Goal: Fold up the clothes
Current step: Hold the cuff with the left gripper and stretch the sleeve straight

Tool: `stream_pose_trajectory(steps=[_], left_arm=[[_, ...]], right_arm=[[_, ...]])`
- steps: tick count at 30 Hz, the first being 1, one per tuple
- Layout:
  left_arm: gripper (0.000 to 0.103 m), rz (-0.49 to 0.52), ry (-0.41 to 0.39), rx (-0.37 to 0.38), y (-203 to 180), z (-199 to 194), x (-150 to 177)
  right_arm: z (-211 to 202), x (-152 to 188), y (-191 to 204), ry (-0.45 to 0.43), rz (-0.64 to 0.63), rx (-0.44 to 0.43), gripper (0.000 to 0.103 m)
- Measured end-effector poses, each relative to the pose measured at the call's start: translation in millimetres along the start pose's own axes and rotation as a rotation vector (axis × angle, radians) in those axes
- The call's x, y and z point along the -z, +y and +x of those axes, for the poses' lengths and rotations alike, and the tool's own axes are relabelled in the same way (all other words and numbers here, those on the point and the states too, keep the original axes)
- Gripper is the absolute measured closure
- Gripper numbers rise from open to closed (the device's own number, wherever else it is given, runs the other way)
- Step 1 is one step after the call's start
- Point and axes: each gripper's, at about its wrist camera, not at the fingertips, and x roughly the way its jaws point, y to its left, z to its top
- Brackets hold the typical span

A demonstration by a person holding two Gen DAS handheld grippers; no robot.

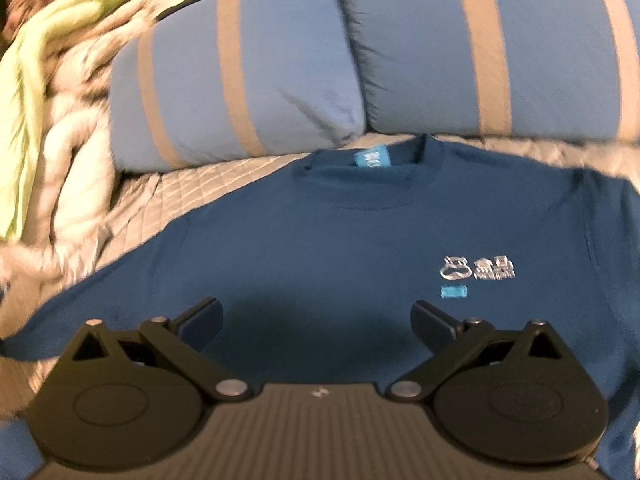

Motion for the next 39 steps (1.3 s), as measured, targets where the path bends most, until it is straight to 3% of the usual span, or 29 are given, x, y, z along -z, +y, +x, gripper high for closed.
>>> stream_pose_trajectory(steps=[2,5,8,19,30,34,36,38,39], left_arm=[[0.063,-0.034,-0.017,0.035,8,-6,4],[0.046,-0.083,-0.029,0.100,16,-15,10],[0.038,-0.195,-0.024,0.207,29,-18,20],[0.038,-0.651,0.076,0.456,64,18,80],[0.038,-1.022,0.014,0.716,79,55,139],[0.040,-1.126,0.009,0.751,83,69,147],[0.053,-1.169,0.017,0.745,85,73,148],[0.077,-1.183,0.030,0.746,86,75,146],[0.078,-1.175,0.034,0.742,85,74,144]], right_arm=[[-1,1,6,-0.011,-0.042,-0.001,0.000],[-4,2,16,-0.028,-0.104,-0.002,0.000],[-7,2,19,-0.048,-0.121,-0.002,0.000],[-11,3,26,-0.078,-0.141,-0.018,0.000],[-6,5,28,-0.061,-0.145,-0.002,0.000],[-4,5,27,-0.058,-0.132,-0.006,0.000],[-3,6,29,-0.057,-0.137,-0.007,0.000],[-2,7,31,-0.053,-0.151,-0.006,0.000],[-1,7,32,-0.053,-0.159,-0.005,0.000]])
